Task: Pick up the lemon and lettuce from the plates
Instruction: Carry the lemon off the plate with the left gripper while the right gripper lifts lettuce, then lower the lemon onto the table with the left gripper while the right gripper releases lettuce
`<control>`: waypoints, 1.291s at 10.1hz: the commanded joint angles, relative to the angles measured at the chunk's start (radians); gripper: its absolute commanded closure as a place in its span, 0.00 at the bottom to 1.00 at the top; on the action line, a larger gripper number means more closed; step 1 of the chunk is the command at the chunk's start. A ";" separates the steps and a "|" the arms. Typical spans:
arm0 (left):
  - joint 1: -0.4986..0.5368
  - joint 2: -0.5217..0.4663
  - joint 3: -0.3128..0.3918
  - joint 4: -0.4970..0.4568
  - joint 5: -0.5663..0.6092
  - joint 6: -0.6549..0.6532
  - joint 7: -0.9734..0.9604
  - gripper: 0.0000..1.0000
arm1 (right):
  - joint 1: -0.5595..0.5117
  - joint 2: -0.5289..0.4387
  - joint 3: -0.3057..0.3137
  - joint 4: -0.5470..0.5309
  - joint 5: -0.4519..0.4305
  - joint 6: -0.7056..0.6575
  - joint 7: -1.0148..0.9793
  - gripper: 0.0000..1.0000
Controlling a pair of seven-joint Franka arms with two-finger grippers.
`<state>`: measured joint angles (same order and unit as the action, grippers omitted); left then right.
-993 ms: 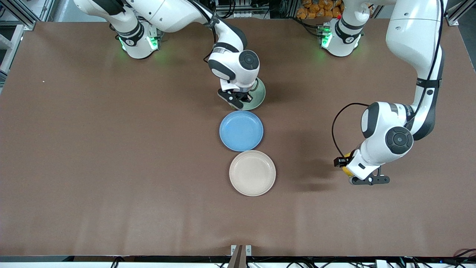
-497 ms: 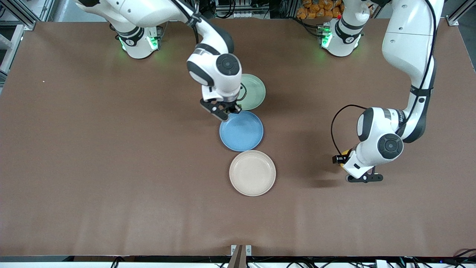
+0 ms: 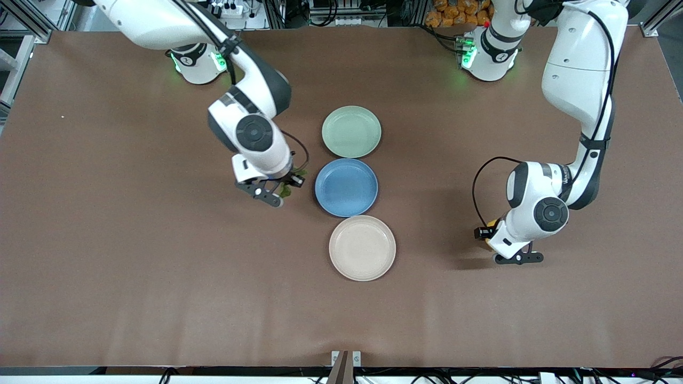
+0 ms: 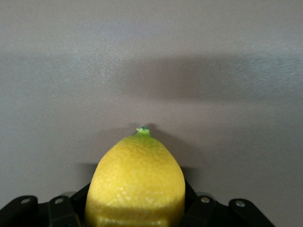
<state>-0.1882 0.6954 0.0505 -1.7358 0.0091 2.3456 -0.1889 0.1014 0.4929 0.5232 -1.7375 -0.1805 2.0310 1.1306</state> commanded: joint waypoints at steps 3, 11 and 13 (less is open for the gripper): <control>0.013 0.021 0.000 0.007 -0.006 0.037 0.009 0.01 | -0.034 -0.059 -0.219 -0.025 0.173 -0.055 -0.441 1.00; 0.024 -0.138 0.000 0.030 -0.005 -0.107 0.000 0.00 | -0.042 -0.004 -0.567 -0.024 0.164 0.052 -0.998 1.00; 0.027 -0.203 -0.001 0.024 -0.015 -0.161 0.005 0.00 | -0.043 0.024 -0.600 -0.027 0.165 0.104 -1.034 1.00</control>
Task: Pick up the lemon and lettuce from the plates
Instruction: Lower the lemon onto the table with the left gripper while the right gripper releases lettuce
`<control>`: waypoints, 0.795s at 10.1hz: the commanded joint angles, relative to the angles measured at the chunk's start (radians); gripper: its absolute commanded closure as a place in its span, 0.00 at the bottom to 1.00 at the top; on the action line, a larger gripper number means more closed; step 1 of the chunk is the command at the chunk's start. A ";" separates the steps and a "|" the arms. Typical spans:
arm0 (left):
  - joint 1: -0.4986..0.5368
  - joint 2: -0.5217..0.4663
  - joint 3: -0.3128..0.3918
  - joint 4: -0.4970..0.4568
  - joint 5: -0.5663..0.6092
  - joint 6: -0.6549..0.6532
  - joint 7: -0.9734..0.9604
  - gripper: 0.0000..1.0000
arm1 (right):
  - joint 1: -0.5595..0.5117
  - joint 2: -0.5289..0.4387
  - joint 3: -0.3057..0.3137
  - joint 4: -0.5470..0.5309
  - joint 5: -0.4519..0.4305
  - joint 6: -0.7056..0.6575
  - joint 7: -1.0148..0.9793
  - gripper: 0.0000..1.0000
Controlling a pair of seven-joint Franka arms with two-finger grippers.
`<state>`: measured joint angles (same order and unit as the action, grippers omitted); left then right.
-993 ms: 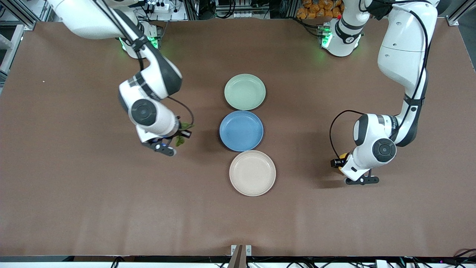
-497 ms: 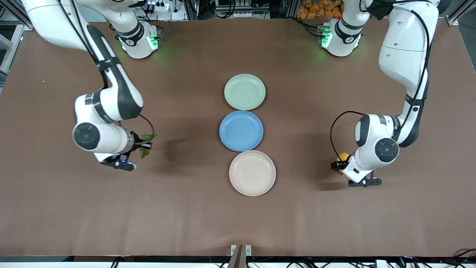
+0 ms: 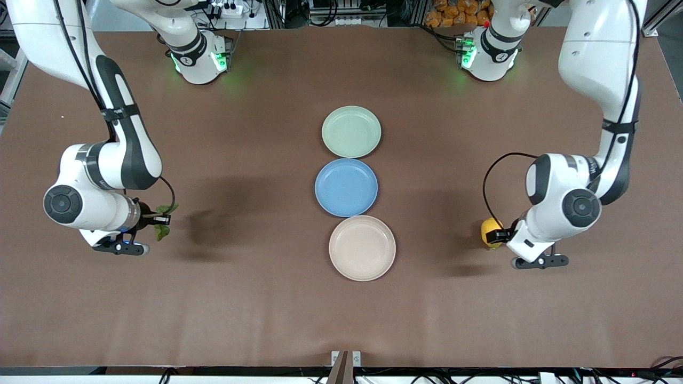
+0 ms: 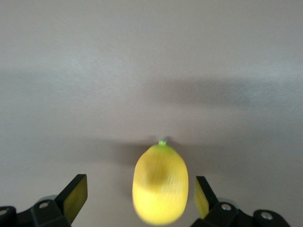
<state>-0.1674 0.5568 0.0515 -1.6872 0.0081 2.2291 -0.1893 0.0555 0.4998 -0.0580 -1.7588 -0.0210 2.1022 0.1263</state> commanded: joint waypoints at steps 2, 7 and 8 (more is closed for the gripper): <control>-0.003 -0.135 -0.002 -0.042 -0.026 -0.116 0.013 0.00 | 0.003 0.051 -0.046 -0.005 0.007 0.096 -0.030 0.55; 0.011 -0.317 -0.027 -0.180 -0.069 -0.135 0.019 0.00 | 0.014 0.016 -0.079 -0.008 0.012 0.089 -0.028 0.00; 0.043 -0.337 -0.063 -0.178 -0.068 -0.161 0.016 0.00 | 0.014 -0.024 -0.079 -0.017 0.012 0.050 -0.028 0.00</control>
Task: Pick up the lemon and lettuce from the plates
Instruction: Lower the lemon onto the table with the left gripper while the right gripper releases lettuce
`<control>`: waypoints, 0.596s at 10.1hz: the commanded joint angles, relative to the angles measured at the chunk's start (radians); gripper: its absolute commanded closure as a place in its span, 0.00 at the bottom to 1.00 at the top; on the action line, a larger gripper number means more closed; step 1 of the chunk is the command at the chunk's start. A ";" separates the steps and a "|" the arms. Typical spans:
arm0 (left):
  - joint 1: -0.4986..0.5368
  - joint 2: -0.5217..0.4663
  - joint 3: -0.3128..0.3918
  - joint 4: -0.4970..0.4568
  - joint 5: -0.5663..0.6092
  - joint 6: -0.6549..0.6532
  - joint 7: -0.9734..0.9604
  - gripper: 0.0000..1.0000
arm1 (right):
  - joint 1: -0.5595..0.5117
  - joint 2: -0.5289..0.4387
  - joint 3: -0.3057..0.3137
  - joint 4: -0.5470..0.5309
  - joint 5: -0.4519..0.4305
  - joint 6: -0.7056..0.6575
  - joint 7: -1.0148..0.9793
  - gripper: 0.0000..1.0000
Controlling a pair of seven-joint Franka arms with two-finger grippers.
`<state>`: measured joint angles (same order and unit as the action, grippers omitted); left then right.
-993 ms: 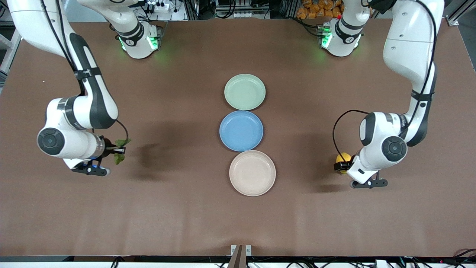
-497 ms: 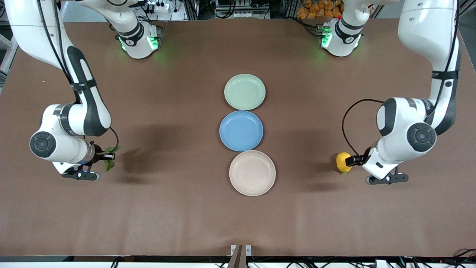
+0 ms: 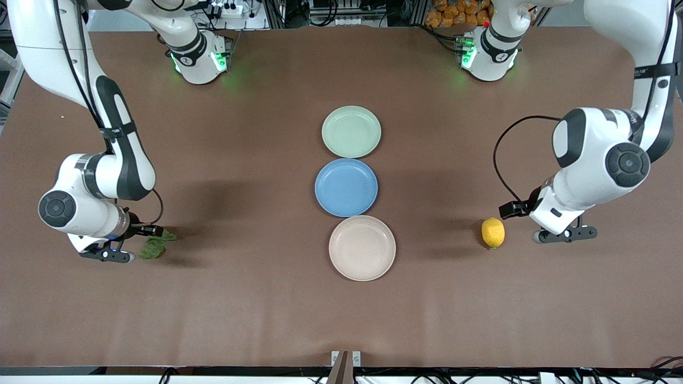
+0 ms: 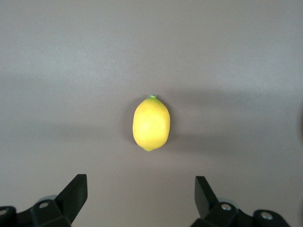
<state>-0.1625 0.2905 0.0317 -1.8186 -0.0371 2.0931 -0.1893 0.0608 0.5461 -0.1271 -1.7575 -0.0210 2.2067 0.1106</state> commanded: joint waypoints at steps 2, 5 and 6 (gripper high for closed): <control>0.089 -0.111 -0.113 -0.031 -0.015 -0.059 0.011 0.00 | 0.022 -0.181 -0.006 -0.114 0.012 -0.056 -0.014 0.00; 0.090 -0.137 -0.114 0.079 -0.014 -0.174 0.013 0.00 | -0.010 -0.332 0.061 -0.218 0.012 -0.062 -0.038 0.00; 0.090 -0.160 -0.114 0.091 -0.010 -0.206 0.013 0.00 | -0.022 -0.377 0.070 -0.233 0.012 -0.062 -0.078 0.00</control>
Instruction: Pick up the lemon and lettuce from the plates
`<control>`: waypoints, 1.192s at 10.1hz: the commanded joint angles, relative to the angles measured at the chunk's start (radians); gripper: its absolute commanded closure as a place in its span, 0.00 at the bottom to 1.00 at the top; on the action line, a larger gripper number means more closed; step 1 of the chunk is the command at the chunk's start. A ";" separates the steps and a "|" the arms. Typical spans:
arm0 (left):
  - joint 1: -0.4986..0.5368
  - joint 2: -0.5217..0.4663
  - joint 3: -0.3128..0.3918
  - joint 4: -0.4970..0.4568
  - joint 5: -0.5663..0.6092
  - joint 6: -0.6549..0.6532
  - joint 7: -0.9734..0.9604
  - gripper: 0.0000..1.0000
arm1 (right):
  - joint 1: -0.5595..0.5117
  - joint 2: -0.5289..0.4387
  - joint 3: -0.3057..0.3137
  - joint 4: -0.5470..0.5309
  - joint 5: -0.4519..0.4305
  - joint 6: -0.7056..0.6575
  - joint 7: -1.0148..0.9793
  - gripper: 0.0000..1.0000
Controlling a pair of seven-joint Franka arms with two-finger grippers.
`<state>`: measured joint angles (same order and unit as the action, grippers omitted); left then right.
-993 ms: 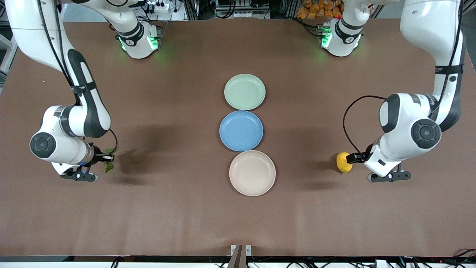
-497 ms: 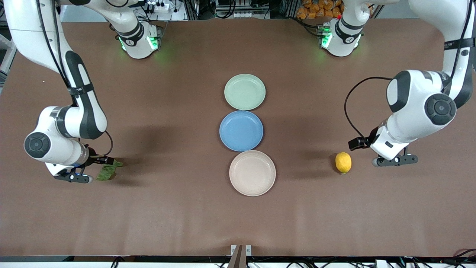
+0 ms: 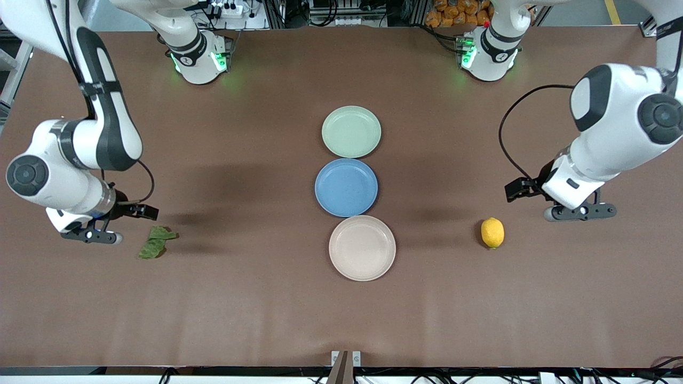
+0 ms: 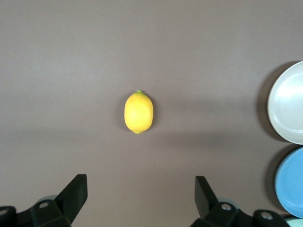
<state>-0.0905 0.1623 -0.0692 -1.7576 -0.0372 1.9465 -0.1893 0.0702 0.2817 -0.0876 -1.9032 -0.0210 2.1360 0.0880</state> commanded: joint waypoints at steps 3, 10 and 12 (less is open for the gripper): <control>0.034 -0.078 -0.017 0.098 -0.004 -0.170 0.013 0.00 | -0.032 -0.208 0.031 -0.076 0.013 -0.010 -0.142 0.00; 0.064 -0.106 -0.050 0.214 0.022 -0.328 0.013 0.00 | -0.032 -0.304 0.026 0.122 0.023 -0.258 -0.151 0.00; 0.064 -0.104 -0.049 0.224 0.039 -0.327 0.014 0.00 | -0.032 -0.337 0.028 0.147 0.023 -0.289 -0.152 0.00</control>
<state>-0.0404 0.0595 -0.1042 -1.5539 -0.0272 1.6406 -0.1889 0.0581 -0.0235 -0.0744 -1.7688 -0.0194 1.8801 -0.0450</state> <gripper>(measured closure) 0.000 0.000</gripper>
